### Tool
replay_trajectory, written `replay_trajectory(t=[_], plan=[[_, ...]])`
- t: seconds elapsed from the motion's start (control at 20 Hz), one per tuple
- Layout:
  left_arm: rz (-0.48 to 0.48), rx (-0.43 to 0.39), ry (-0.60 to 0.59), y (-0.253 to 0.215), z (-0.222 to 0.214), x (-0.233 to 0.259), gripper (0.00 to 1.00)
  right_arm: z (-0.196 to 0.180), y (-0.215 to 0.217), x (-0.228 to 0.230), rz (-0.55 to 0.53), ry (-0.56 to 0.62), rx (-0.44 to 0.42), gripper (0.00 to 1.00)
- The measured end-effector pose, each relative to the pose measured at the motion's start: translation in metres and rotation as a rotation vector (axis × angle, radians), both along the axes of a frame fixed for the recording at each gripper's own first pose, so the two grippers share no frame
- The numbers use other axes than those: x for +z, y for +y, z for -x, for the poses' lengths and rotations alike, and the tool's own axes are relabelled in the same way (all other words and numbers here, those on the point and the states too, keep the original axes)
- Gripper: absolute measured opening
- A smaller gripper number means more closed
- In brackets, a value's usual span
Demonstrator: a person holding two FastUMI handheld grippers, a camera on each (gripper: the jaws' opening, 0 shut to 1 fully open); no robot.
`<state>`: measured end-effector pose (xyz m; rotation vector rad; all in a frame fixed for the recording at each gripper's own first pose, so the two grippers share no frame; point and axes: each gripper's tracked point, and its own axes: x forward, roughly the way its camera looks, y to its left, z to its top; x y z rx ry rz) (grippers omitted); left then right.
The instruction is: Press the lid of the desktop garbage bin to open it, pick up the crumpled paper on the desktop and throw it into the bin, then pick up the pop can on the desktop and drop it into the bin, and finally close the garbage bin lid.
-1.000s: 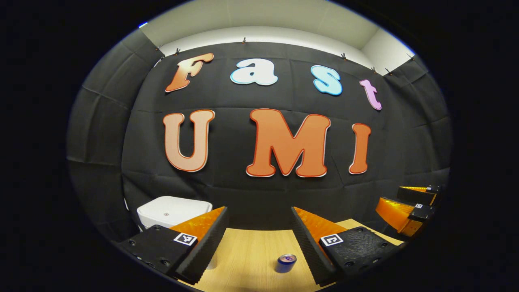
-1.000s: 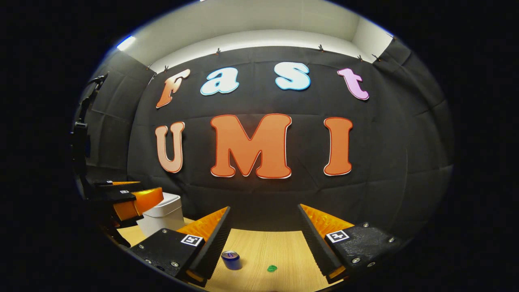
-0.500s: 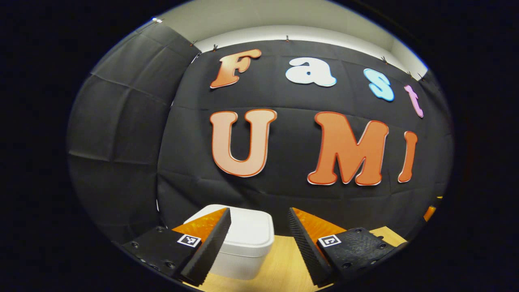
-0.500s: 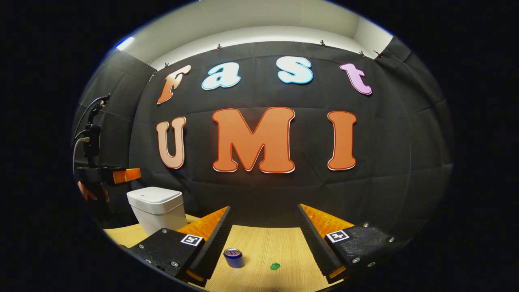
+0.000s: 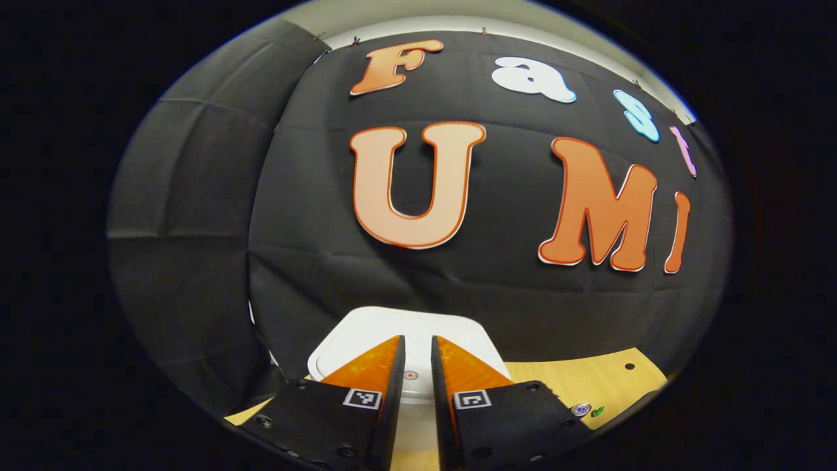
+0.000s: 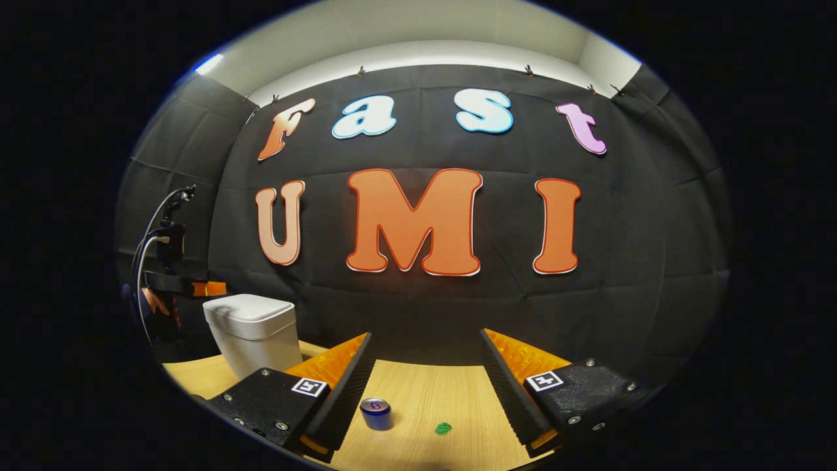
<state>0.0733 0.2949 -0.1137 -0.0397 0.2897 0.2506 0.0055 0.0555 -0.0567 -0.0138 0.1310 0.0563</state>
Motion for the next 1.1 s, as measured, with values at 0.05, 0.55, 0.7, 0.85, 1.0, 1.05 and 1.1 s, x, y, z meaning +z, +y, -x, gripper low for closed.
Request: replay_trajectory(t=[0.05,0.55,0.7,0.85,1.0,1.05,1.1], plan=[[0.007,-0.003,0.016,0.002,-0.001,-0.007,0.22,0.000,-0.002,-0.001,0.002,0.003,-0.006,0.94],[0.074,0.010,0.069,0.006,0.001,-0.034,0.06,0.002,-0.006,-0.020,0.026,0.053,-0.029,0.95],[0.073,0.013,0.087,0.004,0.004,-0.039,0.01,0.002,-0.002,-0.023,0.027,0.064,-0.016,0.95],[0.018,0.013,0.143,0.001,0.004,-0.044,0.01,0.002,0.001,-0.021,0.028,0.055,-0.006,0.94],[-0.026,0.018,0.150,0.003,0.005,-0.037,0.01,0.003,0.001,-0.019,0.029,0.049,-0.003,0.95],[-0.048,0.008,0.114,0.002,0.002,-0.029,0.01,0.003,-0.001,-0.018,0.023,0.048,-0.004,0.94],[-0.082,0.020,0.091,0.005,0.001,-0.017,0.01,0.003,-0.003,-0.016,0.023,0.044,-0.007,0.95]])
